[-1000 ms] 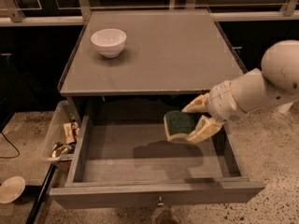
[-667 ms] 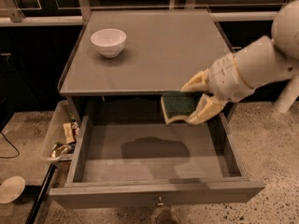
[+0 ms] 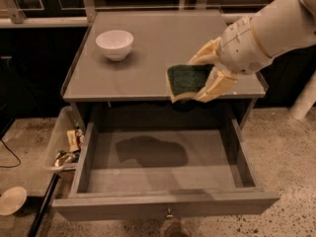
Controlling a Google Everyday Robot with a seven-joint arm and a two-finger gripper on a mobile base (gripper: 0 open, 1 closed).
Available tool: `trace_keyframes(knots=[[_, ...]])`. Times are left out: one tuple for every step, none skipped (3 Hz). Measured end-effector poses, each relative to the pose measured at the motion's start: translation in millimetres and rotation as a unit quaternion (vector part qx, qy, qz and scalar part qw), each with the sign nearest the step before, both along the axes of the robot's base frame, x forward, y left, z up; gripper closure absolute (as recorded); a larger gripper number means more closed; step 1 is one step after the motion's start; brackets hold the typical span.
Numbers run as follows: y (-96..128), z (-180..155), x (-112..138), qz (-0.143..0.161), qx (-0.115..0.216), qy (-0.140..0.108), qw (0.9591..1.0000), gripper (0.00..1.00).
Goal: Pick sponge from top drawer and place on counter
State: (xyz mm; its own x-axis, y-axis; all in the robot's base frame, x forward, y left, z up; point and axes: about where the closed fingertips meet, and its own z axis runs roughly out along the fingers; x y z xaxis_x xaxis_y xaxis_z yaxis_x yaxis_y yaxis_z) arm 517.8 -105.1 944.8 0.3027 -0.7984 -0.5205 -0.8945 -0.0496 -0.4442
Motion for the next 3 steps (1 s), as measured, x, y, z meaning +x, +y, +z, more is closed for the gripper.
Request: trace_keyframes(knots=[[-7.9,6.2,34.2,-0.019,0.014,-0.024,0.9994,1.0],[-21.6,5.0,84.4,-0.049,0.035,-0.022,0.9979,1.0],[-29.6,0.0,133.5,-0.069,0.059,-0.011,0.9958,1.0]])
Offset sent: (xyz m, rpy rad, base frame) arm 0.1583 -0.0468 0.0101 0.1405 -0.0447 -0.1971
